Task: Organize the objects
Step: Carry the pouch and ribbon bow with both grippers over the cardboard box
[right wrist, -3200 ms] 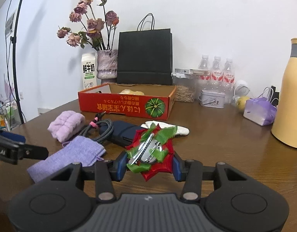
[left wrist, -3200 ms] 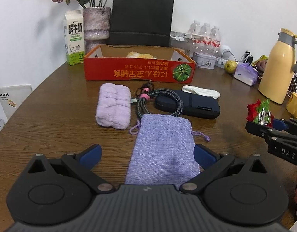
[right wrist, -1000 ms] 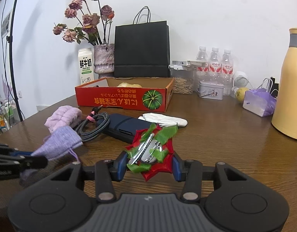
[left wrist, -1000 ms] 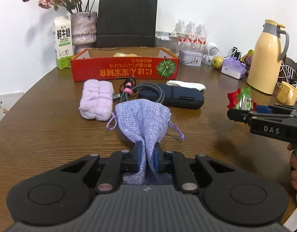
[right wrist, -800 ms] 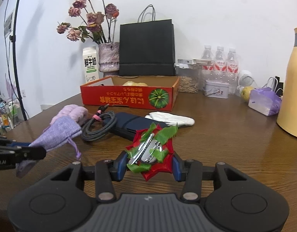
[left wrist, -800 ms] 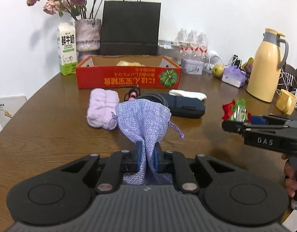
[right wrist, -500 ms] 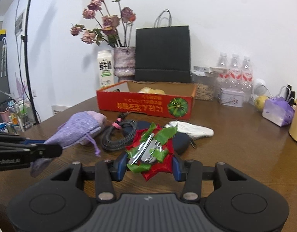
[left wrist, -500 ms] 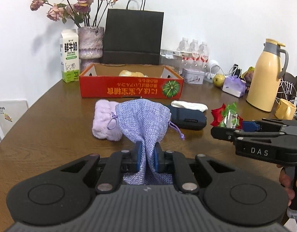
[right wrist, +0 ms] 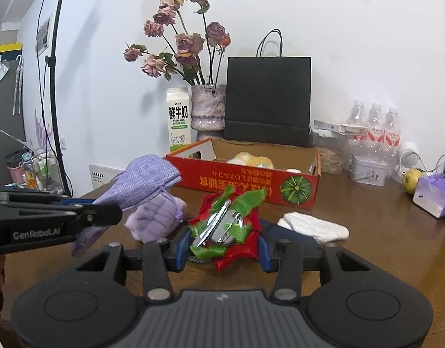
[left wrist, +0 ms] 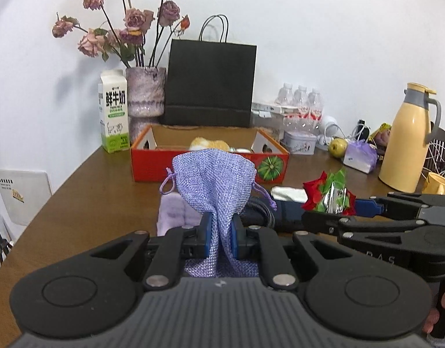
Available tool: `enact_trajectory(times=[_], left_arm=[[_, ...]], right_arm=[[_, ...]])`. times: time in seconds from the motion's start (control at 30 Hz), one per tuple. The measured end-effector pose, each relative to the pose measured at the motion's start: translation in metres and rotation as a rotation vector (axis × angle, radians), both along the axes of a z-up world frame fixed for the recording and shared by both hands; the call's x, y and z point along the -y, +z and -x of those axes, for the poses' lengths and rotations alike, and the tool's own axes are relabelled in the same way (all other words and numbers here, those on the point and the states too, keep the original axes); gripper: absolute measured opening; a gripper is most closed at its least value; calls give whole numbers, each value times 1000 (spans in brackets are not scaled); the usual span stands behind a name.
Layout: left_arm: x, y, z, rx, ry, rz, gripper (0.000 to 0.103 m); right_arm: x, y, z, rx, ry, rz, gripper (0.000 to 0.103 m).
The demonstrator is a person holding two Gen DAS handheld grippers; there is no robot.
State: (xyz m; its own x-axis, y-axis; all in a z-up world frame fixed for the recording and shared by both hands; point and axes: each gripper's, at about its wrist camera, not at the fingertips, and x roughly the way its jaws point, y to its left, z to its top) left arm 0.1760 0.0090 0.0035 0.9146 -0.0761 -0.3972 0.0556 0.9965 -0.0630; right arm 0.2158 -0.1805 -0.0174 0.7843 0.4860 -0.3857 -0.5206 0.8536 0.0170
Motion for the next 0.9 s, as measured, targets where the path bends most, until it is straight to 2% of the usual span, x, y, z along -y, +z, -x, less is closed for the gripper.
enact_trajectory(times=[0.33, 0.9], left_arm=[[-14, 19, -31, 39, 18, 12, 13], [-27, 44, -101, 94, 61, 23, 13]], right_arm=[[-17, 17, -26, 13, -17, -30, 45], [-44, 44, -98, 54, -57, -67, 45]])
